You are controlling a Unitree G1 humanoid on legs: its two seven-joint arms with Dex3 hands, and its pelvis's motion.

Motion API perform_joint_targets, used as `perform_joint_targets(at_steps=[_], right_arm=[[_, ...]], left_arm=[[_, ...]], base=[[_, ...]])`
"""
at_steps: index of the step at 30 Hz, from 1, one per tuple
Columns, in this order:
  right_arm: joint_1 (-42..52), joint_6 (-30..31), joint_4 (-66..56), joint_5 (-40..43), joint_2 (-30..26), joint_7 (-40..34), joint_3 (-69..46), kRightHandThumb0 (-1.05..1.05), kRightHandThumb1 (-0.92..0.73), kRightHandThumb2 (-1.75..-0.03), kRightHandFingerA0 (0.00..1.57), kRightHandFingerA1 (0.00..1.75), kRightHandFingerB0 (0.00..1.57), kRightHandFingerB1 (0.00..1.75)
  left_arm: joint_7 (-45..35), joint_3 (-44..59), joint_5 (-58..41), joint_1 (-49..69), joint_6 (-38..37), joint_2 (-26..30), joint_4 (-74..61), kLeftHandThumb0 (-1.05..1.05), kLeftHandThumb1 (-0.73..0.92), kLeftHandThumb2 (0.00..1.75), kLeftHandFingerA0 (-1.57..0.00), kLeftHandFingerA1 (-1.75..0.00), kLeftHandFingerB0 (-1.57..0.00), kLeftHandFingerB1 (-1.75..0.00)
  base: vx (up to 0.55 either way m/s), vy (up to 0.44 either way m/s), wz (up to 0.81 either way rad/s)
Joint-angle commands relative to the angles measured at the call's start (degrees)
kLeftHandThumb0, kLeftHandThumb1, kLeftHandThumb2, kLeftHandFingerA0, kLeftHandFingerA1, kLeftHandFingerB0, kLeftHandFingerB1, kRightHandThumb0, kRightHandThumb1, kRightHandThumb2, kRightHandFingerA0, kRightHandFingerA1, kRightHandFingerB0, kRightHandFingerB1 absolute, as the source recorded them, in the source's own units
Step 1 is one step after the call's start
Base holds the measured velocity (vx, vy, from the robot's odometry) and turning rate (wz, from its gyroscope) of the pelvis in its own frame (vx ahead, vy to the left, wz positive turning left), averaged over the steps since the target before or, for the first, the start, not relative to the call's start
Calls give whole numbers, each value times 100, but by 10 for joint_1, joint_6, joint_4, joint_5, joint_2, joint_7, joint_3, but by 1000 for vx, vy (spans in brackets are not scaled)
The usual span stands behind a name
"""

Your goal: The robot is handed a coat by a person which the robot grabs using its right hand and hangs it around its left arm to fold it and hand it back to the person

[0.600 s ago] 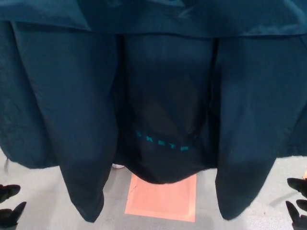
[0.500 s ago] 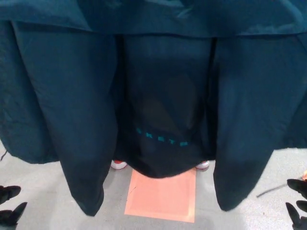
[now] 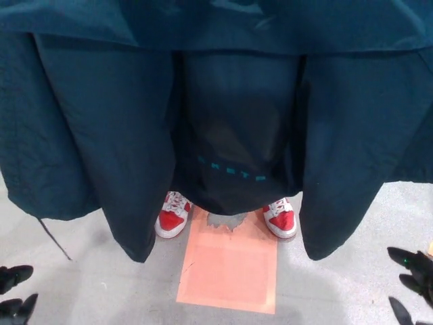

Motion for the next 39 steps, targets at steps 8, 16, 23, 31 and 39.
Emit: perform_joint_targets(at_steps=[8,16,23,31,39], right_arm=[[442,-183,-550,124,-13,37,-75,-62,-89,-66,35,39,23,33],[297,-195,-784,139,34,-37,-106,-72,-64,-107,33,61,19,51],[44,-25,-832,85,4,-56,-134,-74,-82,-64,27,54,23,45],[-239,164,-735,40,-108,25,-124,-38,-44,-105,0,50,0,48],[-462,261,-574,-32,-134,117,-23,-79,-85,-67,12,28,9,23]], left_arm=[[-65,21,-39,119,-58,-9,-39,-33,61,113,0,-47,0,-47],[-72,26,-46,118,-40,-10,-46,-33,62,112,0,-47,0,-46],[-74,22,-41,106,-47,-8,-44,-33,62,113,0,-47,0,-47],[-76,17,-33,91,-43,-2,-36,-34,59,112,0,-47,0,-47],[-74,19,-37,73,-8,-5,-44,-35,54,109,0,-47,0,-46]], base=[[0,0,0],[0,0,0],[0,0,0],[0,0,0],[0,0,0]])
